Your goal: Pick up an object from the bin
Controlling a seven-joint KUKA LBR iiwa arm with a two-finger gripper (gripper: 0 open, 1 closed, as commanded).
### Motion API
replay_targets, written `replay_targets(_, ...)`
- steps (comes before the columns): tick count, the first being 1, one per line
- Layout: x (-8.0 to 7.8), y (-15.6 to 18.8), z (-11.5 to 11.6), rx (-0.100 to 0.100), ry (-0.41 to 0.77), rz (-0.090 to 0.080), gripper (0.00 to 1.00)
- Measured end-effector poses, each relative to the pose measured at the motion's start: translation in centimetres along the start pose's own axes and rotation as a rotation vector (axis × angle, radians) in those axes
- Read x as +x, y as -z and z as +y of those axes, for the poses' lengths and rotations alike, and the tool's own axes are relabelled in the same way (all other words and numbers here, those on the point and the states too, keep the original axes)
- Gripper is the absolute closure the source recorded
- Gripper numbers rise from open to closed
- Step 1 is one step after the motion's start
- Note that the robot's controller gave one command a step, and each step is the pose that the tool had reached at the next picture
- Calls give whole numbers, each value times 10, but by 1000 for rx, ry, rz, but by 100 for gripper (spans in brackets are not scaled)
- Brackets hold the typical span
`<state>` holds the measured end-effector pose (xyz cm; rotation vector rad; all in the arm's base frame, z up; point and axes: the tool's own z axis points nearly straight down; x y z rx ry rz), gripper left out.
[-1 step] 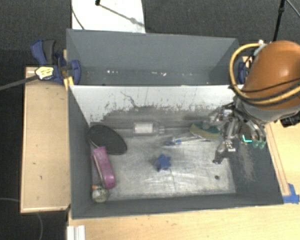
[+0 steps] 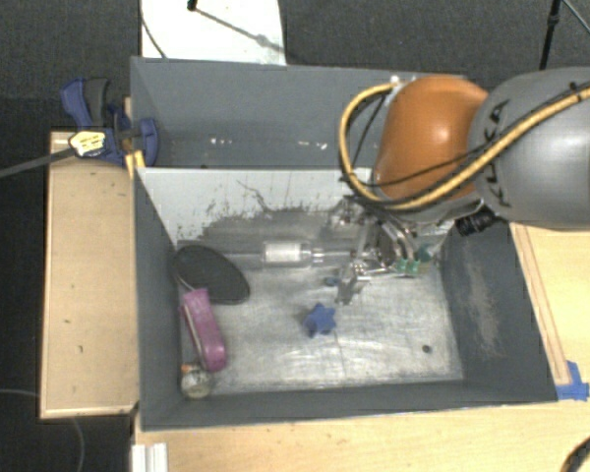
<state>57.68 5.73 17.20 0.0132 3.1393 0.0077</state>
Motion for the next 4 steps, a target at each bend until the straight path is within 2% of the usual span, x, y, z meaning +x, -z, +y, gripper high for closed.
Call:
replay_targets(1,46,-99,-17,5,46,5,0)
replay_targets(2,51,-95,11,4,189,4,0)
replay_targets(3,49,-92,11,3,189,-1,100)
replay_targets(4,30,54,-68,8,446,-7,100)
